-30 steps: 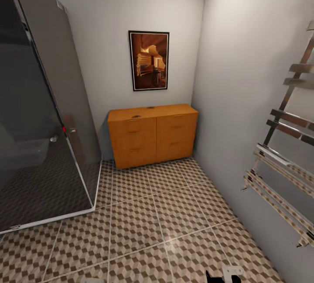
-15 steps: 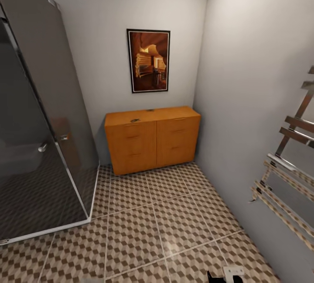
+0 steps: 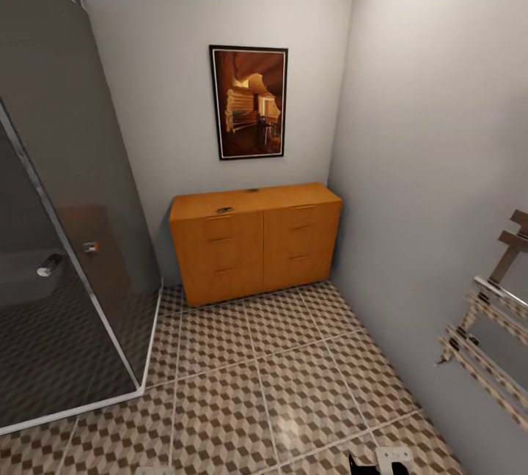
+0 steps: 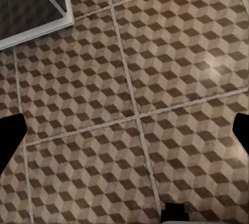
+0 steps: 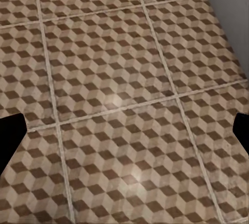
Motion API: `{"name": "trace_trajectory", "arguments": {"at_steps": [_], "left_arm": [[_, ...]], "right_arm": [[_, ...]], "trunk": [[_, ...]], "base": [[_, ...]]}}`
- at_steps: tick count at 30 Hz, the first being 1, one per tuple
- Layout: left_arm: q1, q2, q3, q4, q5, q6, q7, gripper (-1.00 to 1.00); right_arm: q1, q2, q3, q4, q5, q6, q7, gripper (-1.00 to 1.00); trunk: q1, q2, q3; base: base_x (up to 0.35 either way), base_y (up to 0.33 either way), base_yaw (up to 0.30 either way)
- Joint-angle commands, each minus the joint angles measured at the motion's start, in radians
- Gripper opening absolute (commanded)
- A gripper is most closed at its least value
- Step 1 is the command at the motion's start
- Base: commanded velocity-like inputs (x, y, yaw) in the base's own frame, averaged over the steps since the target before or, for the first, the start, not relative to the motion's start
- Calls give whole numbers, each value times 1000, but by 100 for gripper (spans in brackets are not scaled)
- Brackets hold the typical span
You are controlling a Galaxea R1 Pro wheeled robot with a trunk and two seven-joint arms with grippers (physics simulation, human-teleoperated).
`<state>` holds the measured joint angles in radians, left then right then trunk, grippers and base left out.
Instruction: Take the four mousetraps from the cabinet in the bathroom and place them on the bathroom floor. Make sure all four end up on the same floor surface, and ensure that at least two of them are either under or directly next to the same bathroom sink.
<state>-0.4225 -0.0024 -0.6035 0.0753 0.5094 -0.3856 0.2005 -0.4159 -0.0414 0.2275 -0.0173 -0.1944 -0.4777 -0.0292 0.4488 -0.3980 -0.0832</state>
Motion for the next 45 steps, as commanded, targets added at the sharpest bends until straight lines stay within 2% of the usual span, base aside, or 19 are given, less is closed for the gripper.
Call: {"name": "trace_trajectory", "arguments": {"at_steps": [1, 29, 45], "left_arm": [[-1, -1, -7, 3, 3, -4, 2, 100], [-1, -1, -7, 3, 3, -4, 2, 100], [-1, 0, -7, 3, 3, -4, 2, 100]], "right_arm": [[-1, 0, 9, 0, -7, -2, -3, 100], [0, 0, 9, 0, -7, -2, -3, 100], [0, 1, 9, 0, -7, -2, -4, 100]], "trunk": [[1, -2, -2], [1, -2, -2], [1, -2, -2]], "base": [[328, 0, 0], [328, 0, 0], [51, 0, 0]]}}
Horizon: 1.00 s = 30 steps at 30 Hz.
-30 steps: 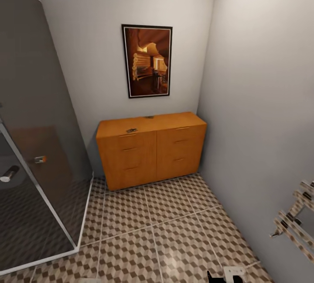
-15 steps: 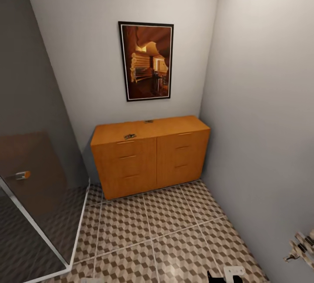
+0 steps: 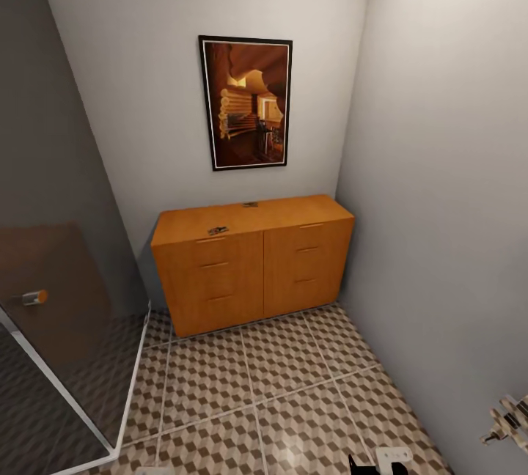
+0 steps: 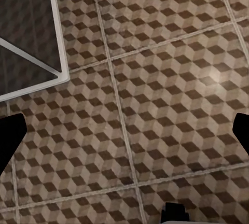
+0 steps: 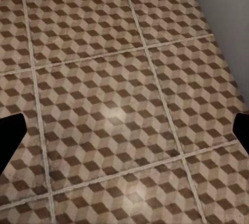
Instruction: Take the four mousetraps from the cabinet in the bathroom and place them on the bathroom floor. Make sure all four end up on the same floor surface, and ensure that at least two of them are either under or directly next to the same bathroom sink.
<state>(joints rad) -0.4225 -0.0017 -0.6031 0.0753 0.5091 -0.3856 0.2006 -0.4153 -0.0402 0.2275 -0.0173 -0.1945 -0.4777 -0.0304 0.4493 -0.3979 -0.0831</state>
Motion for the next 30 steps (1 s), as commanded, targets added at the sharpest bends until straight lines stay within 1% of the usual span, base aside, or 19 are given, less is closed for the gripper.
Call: {"name": "trace_trajectory", "arguments": {"at_steps": [1, 7, 30], "left_arm": [[-1, -1, -7, 3, 3, -4, 2, 100], [-1, 0, -7, 3, 3, -4, 2, 100], [-1, 2, -7, 3, 3, -4, 2, 100]], "right_arm": [[-1, 0, 9, 0, -6, -2, -3, 100], [-1, 0, 9, 0, -7, -2, -3, 100], [-1, 2, 9, 0, -6, -2, -2, 100]], "trunk": [[1, -2, -2], [1, -2, -2], [1, -2, -2]], "base": [[64, 0, 0], [225, 0, 0], [326, 0, 0]]}}
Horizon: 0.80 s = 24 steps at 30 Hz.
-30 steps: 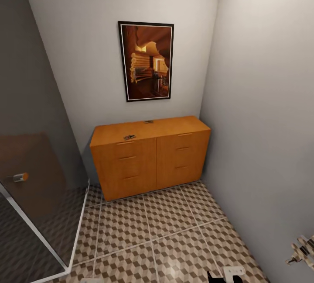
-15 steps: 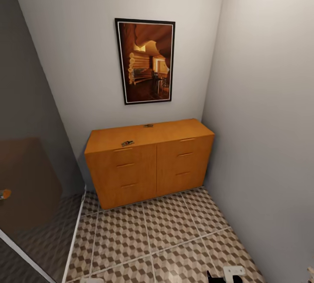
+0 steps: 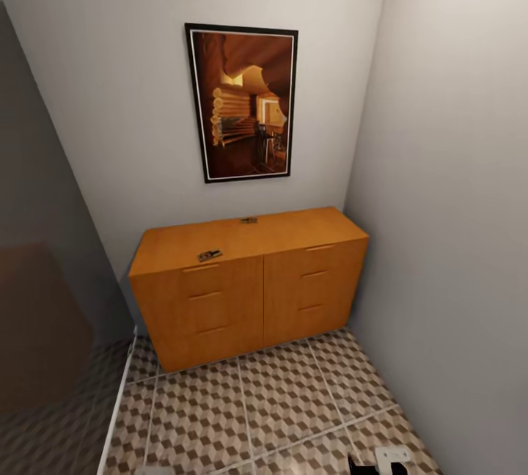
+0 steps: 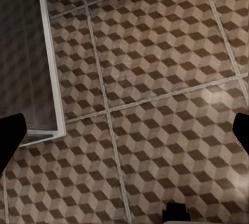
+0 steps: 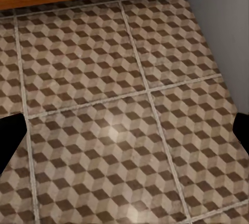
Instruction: Take the four mousetraps from the cabinet in the bathroom and place them on the bathroom floor. Make sure all four end up on the same floor surface, and ensure that at least two of them are either under or directly next to the same bathroom sink.
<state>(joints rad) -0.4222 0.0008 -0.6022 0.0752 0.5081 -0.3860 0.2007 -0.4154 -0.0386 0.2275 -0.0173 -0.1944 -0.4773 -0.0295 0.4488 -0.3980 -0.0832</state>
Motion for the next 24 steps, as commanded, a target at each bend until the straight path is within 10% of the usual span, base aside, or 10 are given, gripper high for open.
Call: {"name": "trace_trajectory", "arguments": {"at_steps": [1, 24], "left_arm": [[-1, -1, -8, 3, 4, -4, 2, 100], [-1, -2, -8, 3, 4, -2, 2, 100]], "right_arm": [[-1, 0, 9, 0, -7, -2, -3, 100], [-1, 8, 9, 0, -7, -1, -6, 100]], "trunk": [[1, -2, -2], [1, -2, -3]], "base": [[331, 0, 0], [103, 0, 33]]}}
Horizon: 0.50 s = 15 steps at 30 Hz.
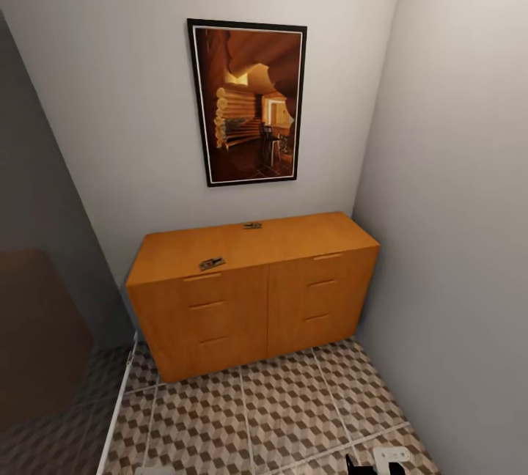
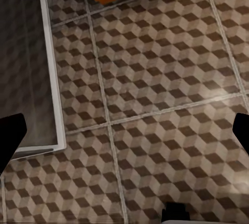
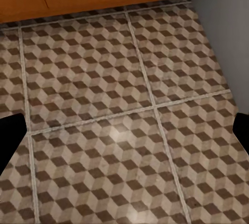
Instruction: Take the four mousetraps from the cabinet in the bathroom and place them on the bathroom floor. Make sure all four end up on the same floor surface, and ensure that at least two of them are either under or directly next to the same bathroom sink.
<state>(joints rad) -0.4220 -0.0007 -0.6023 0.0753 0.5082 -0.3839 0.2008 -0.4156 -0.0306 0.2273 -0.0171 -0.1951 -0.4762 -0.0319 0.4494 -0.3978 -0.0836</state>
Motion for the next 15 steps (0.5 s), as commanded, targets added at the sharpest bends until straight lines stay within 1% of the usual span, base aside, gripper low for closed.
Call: {"name": "trace_trajectory", "arguments": {"at_steps": [1, 13, 15], "left_arm": [[-1, -1, -8, 3, 4, -4, 2, 100], [-1, -1, -8, 3, 4, -4, 2, 100], [-1, -1, -8, 3, 4, -4, 2, 100]], "right_arm": [[-1, 0, 9, 0, -6, -2, -3, 100], [0, 0, 9, 0, -6, -2, -3, 100], [-1, -1, 9, 0, -7, -2, -3, 100]], "trunk": [[1, -2, -2], [1, -2, -7], [1, -2, -8]], "base": [[1, 0, 191], [0, 0, 209], [0, 0, 149]]}}
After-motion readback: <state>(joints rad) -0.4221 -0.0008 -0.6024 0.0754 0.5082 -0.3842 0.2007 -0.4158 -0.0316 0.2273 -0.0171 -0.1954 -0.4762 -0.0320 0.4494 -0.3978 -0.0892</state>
